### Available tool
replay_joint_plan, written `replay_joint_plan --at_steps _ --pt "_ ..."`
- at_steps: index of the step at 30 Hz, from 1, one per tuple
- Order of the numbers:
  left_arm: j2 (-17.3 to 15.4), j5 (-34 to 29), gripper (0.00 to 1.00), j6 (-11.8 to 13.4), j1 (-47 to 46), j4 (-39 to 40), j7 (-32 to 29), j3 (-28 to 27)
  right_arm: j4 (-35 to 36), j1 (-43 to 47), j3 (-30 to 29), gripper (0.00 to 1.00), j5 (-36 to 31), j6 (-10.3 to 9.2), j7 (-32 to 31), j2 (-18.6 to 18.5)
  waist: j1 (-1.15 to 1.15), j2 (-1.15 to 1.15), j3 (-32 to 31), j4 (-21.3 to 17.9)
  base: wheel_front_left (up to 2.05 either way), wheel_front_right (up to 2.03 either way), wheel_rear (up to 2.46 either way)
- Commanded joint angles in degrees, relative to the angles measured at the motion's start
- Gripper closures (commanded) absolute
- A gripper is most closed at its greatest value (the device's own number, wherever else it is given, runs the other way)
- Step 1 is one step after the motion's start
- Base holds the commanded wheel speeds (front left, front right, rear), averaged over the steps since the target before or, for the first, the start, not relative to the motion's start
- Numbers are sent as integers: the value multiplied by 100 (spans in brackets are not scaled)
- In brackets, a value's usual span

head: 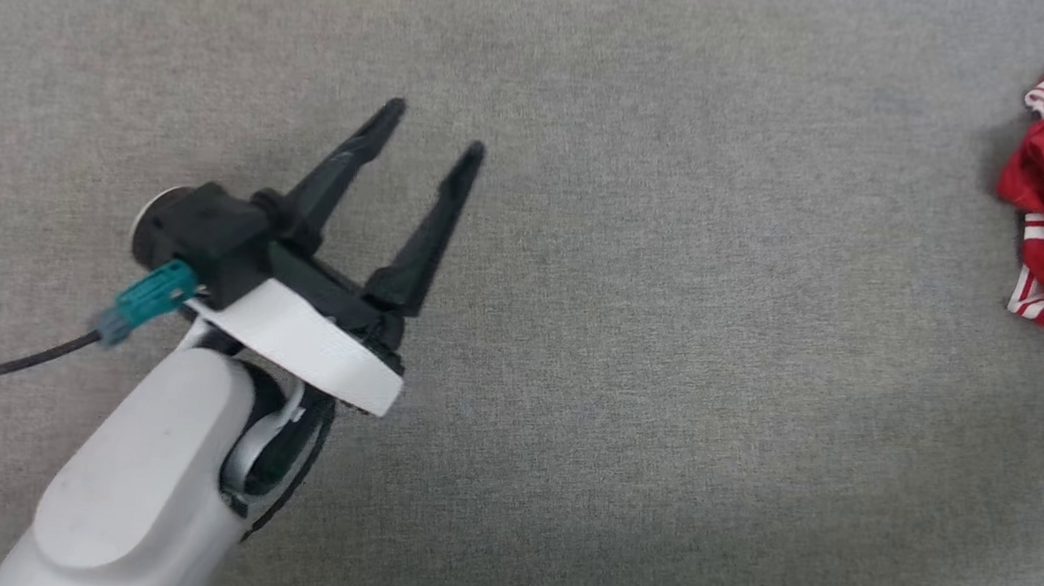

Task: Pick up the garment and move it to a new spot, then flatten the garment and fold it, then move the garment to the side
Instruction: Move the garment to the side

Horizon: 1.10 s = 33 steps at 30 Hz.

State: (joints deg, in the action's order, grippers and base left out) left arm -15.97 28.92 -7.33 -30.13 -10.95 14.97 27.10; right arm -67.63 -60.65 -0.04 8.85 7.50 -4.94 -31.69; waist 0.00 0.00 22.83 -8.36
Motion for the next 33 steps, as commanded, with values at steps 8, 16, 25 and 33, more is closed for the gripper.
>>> replay_joint_plan --at_steps 8,16,25,33 --pt "51 -35 0 -18 580 168 29 -719 -21 2 -110 0 374 -1 327 60 0 0 -371 79 0 0 0" --pt "255 -231 0 -17 1134 545 29 -1719 539 301 333 0 801 -1 663 429 0 0 -692 204 0 0 0" --pt "484 -571 0 -14 1799 803 28 -2536 1696 939 978 0 1485 -1 846 780 0 0 -1070 376 0 0 0" --pt "625 -929 0 -14 2436 991 29 -2956 2596 1855 1194 0 1799 -1 1167 961 0 0 -1404 618 0 0 0"
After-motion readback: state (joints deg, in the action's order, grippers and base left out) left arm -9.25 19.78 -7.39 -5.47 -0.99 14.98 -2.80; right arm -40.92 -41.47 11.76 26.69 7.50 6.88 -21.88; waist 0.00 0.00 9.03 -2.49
